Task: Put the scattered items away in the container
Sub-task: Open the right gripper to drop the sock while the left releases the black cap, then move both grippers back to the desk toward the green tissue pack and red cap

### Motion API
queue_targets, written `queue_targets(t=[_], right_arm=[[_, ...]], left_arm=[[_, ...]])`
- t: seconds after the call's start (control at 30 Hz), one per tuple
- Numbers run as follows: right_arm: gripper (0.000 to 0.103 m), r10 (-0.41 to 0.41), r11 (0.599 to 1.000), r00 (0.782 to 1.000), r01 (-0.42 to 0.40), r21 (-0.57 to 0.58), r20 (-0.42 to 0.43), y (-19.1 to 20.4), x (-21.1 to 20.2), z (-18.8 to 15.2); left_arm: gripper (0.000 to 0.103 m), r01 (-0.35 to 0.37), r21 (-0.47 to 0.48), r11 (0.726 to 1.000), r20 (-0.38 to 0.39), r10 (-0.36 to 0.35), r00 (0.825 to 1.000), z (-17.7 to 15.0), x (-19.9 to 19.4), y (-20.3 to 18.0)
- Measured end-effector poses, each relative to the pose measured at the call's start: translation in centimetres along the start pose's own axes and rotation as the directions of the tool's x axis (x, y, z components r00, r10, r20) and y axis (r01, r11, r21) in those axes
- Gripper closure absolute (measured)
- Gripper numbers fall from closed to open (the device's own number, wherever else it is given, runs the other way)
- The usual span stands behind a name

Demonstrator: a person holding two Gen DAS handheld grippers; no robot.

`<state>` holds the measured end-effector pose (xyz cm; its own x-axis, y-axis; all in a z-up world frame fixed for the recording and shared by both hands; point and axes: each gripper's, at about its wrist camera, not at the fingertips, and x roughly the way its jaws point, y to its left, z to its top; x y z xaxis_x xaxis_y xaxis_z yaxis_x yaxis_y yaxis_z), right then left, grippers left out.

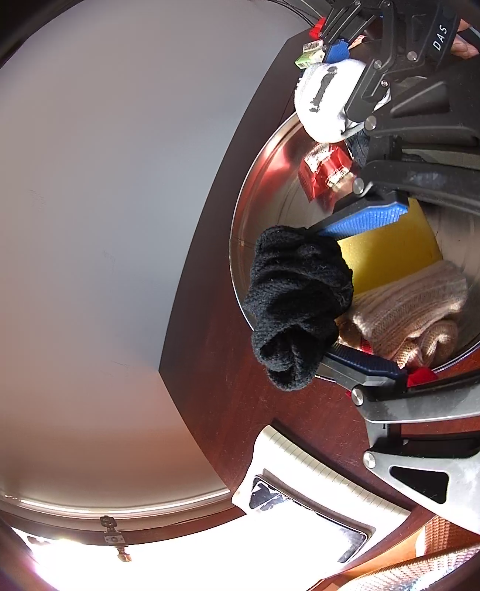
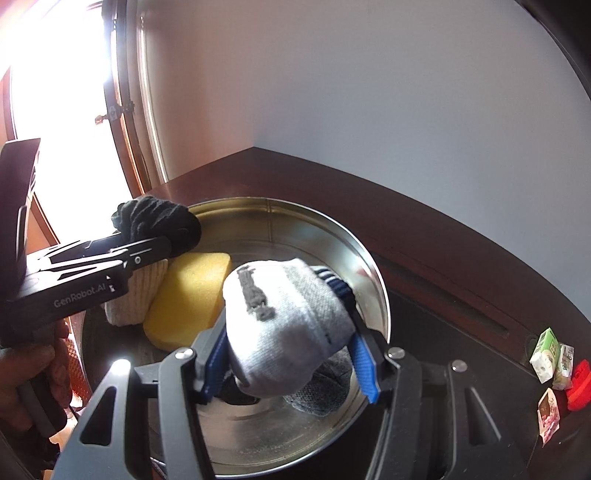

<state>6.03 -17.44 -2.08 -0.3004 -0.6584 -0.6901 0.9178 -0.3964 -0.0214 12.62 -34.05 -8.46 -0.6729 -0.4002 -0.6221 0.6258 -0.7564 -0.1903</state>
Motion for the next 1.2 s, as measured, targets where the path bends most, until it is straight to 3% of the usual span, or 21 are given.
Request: queue_targets(t=[0.2, 0.3, 0.57, 0.93, 1.2], right_arm=[[0.044, -0.009, 1.0, 1.0, 0.009, -0.011, -0.023, 0.4, 1.0, -0.3], [0.042, -0.003, 1.0, 0.999, 0.003, -0.015, -0.032, 0.6, 1.4, -0.4], [0.026, 0.001, 1.0, 1.0, -0.001, -0.02, 0.007, 0.9, 0.6, -0.3], [0.02, -0.025, 0.999, 0.997, 0.023, 0.036, 0.073, -1.7, -2.8, -1.3], [0.017, -0.082, 0.988, 0.994, 0.071, 0.134, 0.075, -6.2, -4.8, -3.9]], left_arm=[[0.041, 0.001, -0.008, 1.0, -0.009, -0.001, 1.0, 0.1, -0.1, 0.0], [0.034, -0.004, -0.017, 1.0, -0.012, 0.004, 1.0, 0.1, -0.2, 0.0], [0.019, -0.029, -0.038, 0.999, 0.007, 0.029, 1.0, 0.3, -1.4, 0.0], [0.019, 0.022, -0.016, 1.0, 0.052, -0.021, 0.998, 1.0, -3.9, -2.6], [0.018, 0.114, 0.082, 0.99, 0.056, -0.119, 0.991, 0.9, -4.9, -8.5]])
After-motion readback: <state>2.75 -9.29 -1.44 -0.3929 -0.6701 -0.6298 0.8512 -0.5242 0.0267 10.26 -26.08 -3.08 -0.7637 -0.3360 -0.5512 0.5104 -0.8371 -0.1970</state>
